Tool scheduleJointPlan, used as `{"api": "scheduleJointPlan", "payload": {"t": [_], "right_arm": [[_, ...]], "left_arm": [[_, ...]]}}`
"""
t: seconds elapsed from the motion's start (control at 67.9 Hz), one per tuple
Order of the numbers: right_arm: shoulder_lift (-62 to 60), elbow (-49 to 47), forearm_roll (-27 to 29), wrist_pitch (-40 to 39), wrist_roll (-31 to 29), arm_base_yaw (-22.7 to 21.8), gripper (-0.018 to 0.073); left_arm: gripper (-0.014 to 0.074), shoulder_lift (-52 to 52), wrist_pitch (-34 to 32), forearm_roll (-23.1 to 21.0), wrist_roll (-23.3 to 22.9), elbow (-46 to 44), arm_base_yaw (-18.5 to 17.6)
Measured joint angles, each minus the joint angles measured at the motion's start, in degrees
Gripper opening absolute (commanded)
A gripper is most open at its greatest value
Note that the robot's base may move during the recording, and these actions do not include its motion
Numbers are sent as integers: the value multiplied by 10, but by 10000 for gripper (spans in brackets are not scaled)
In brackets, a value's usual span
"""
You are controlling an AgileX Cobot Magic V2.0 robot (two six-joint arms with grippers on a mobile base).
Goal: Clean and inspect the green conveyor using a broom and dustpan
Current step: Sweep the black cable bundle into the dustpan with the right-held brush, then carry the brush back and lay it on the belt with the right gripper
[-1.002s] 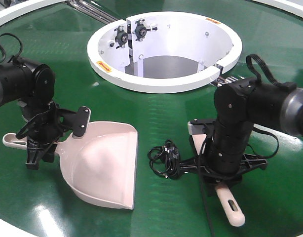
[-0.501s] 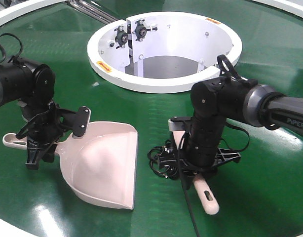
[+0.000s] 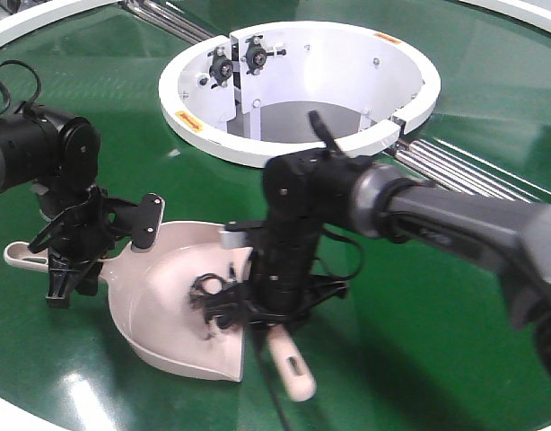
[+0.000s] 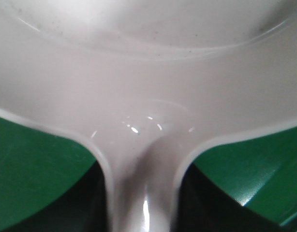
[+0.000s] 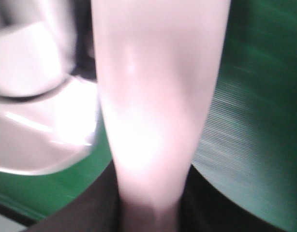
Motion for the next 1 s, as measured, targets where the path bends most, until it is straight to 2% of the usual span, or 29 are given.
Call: {"api": "scheduleJointPlan", "payload": {"t": [0.177, 0.28, 0.501, 0.751, 0.869, 1.002], "right_arm": [[37, -68, 40, -5, -20, 36, -5], [40, -84, 47, -3, -23, 43, -5], [23, -87, 17, 0, -20, 31, -3], [-57, -28, -62, -1, -18, -25, -2], [-113, 27, -107, -1, -18, -64, -2], [-177, 100, -125, -1, -28, -122, -2]], "left_arm": [[-8, 0, 0, 0, 0, 0, 0], [-8, 0, 0, 0, 0, 0, 0], [-8, 0, 0, 0, 0, 0, 0], [-8, 0, -1, 0, 0, 0, 0], [-7, 0, -1, 0, 0, 0, 0], [-7, 0, -1, 0, 0, 0, 0]]}}
